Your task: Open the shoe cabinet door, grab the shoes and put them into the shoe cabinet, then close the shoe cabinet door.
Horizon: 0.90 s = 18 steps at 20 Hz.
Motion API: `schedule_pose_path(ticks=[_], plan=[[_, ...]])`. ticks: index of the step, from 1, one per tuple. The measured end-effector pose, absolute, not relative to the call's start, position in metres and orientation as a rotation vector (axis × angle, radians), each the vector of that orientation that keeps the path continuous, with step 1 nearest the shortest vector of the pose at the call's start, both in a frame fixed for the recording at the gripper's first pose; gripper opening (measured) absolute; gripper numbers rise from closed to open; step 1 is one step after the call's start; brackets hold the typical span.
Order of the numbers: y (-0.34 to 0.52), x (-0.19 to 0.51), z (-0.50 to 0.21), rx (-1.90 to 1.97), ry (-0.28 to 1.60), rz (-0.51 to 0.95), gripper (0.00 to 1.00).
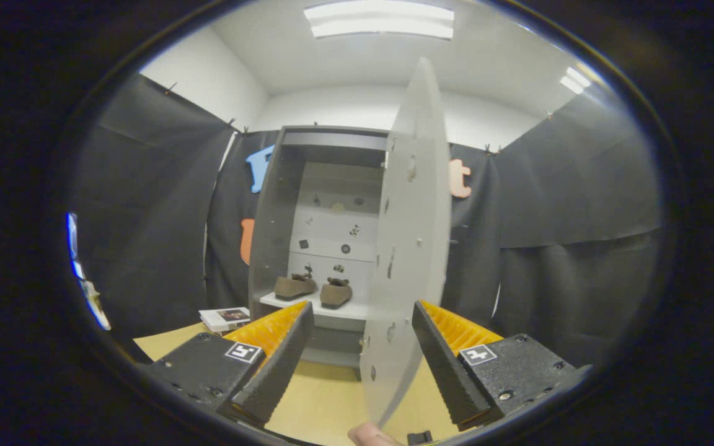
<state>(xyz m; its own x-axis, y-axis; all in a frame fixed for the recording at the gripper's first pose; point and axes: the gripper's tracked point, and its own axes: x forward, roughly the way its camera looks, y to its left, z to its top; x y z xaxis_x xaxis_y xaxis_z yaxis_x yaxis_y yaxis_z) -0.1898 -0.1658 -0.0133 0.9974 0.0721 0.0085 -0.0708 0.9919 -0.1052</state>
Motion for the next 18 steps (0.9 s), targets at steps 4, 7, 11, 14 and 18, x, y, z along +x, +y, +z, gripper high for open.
schedule_pose_path(ticks=[4, 7, 11, 14, 18], plan=[[-0.242, -0.208, -0.002, -0.088, -0.010, -0.023, 1.00], [-0.294, -0.213, 0.012, -0.091, -0.015, -0.103, 1.00], [-0.350, -0.196, 0.012, -0.071, 0.034, -0.177, 1.00], [-0.384, -0.174, 0.013, -0.039, 0.082, -0.194, 1.00], [-0.412, -0.132, 0.014, -0.069, 0.143, -0.233, 1.00]])
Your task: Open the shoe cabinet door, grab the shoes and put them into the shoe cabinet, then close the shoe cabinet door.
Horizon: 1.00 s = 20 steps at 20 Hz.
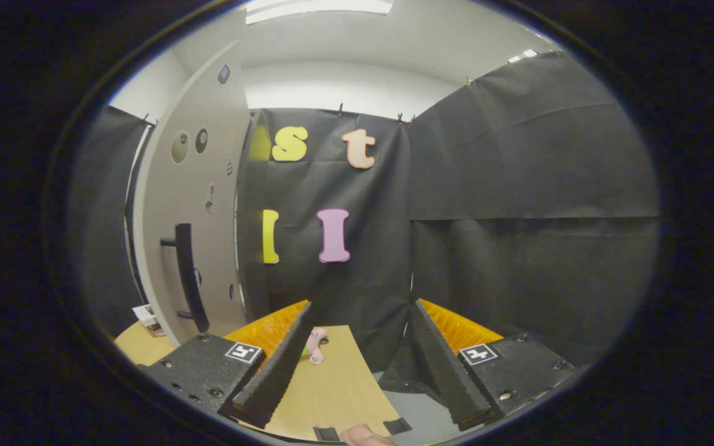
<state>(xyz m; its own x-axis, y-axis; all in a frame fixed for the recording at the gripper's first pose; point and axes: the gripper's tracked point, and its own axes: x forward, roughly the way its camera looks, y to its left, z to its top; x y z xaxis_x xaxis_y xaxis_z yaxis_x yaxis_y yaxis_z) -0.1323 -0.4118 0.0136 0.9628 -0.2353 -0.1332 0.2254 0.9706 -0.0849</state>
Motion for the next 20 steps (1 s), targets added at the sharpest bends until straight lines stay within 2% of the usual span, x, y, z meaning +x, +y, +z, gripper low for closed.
schedule_pose_path(ticks=[7, 18, 20], plan=[[-0.419, -0.076, -0.004, -0.051, 0.215, -0.230, 1.00], [-0.301, -0.060, -0.011, -0.047, 0.214, 0.056, 1.00], [-0.292, -0.062, -0.015, -0.090, 0.209, 0.051, 0.97]])
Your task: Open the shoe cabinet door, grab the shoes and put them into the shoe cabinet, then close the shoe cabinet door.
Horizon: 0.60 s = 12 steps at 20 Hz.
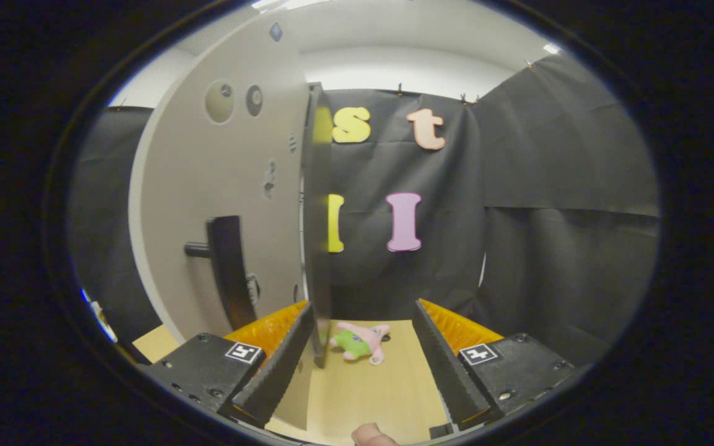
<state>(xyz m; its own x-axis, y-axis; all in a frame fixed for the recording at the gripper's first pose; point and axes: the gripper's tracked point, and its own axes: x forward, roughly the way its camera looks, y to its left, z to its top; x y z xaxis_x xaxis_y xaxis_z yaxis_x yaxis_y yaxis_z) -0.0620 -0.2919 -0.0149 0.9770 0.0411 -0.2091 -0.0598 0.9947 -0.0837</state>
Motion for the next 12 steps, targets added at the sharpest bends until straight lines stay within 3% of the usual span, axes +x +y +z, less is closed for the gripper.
schedule_pose_path(ticks=[1, 12], plan=[[-0.289, -0.064, -0.013, -0.101, 0.193, 0.045, 0.93], [-0.214, -0.069, -0.021, -0.040, 0.209, 0.136, 0.93]])
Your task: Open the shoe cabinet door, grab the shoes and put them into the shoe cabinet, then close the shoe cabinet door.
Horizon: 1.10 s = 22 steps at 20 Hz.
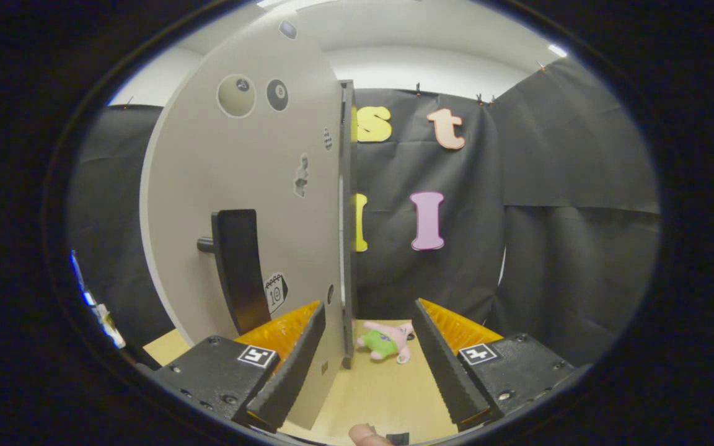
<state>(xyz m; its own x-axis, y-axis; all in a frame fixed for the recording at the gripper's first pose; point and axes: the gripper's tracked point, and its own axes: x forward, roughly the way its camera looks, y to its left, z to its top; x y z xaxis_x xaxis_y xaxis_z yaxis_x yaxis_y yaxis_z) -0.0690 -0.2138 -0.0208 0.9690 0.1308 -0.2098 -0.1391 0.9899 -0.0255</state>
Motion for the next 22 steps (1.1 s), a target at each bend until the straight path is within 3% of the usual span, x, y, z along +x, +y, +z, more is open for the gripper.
schedule_pose_path(ticks=[15, 22], plan=[[-0.127, -0.058, -0.026, -0.085, 0.131, 0.067, 0.93], [-0.056, -0.042, -0.051, -0.121, 0.157, 0.128, 0.93]])
